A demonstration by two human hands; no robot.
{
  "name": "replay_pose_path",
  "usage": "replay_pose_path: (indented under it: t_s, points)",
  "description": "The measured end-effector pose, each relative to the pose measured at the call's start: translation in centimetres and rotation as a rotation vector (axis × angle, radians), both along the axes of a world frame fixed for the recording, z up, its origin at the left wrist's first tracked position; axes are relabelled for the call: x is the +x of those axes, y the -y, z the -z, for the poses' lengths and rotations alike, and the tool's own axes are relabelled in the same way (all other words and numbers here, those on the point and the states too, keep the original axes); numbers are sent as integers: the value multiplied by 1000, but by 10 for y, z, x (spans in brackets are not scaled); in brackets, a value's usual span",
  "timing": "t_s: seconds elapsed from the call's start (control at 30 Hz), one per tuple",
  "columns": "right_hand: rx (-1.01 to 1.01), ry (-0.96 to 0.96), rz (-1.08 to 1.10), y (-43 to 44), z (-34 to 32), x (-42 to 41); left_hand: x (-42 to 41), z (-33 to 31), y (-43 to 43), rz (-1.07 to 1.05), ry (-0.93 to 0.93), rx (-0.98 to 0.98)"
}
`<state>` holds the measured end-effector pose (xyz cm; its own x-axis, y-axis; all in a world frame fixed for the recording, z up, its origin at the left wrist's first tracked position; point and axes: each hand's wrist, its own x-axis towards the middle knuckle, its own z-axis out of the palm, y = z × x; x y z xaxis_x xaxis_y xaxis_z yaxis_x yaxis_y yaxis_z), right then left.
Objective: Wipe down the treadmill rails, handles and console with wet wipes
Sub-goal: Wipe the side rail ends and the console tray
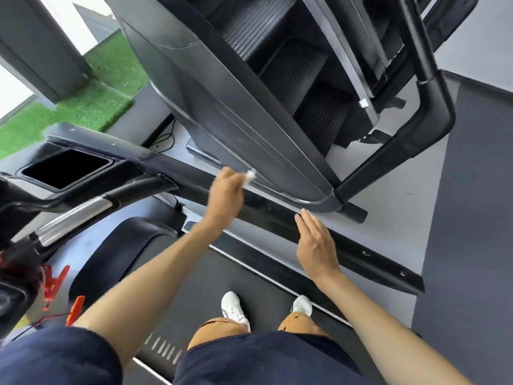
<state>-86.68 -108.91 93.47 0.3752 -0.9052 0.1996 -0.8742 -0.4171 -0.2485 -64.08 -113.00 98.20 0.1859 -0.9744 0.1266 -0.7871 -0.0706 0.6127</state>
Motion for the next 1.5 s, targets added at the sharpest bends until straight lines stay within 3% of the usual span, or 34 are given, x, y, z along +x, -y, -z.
replay_pose_path:
  t_s: [0.1, 0.23, 0.47, 0.6, 0.67, 0.77, 0.87, 1.03, 1.2, 1.27, 1.4, 1.5]
  points:
    - [2, 5, 8, 0, 0, -4, 28, 0, 11, -209, 118, 100]
    - [16, -5, 21, -5, 3, -14, -31, 12, -2, -206, 174, 203]
    - [25, 4, 11, -6, 5, -37, -108, 14, -23, 200, 27, 121]
    - [41, 36, 27, 0, 2, -39, -54, 3, -11, -126, 60, 18]
    - [39, 48, 17, 1, 1, -40, -27, 1, -4, -286, 126, 61]
    - [66, 60, 10, -1, 1, -42, -32, 10, -5, -354, 192, 156]
    - [90, 42, -15, -2, 3, -44, -82, 20, -17, -267, 175, 170]
    - [132, 54, -48, 1, 1, -51, -127, 23, -35, 179, 103, 96]
    - [164, 80, -27, 3, 1, -60, -51, 3, -9, -327, 104, 48]
    - [179, 83, -33, 2, 2, -62, -38, 8, -7, -389, 181, 96]
    - [204, 81, -51, 2, 4, -65, -94, 25, -25, -205, 159, 118]
    - [226, 99, -88, 4, 4, -71, -136, 25, -31, 131, 156, 134]
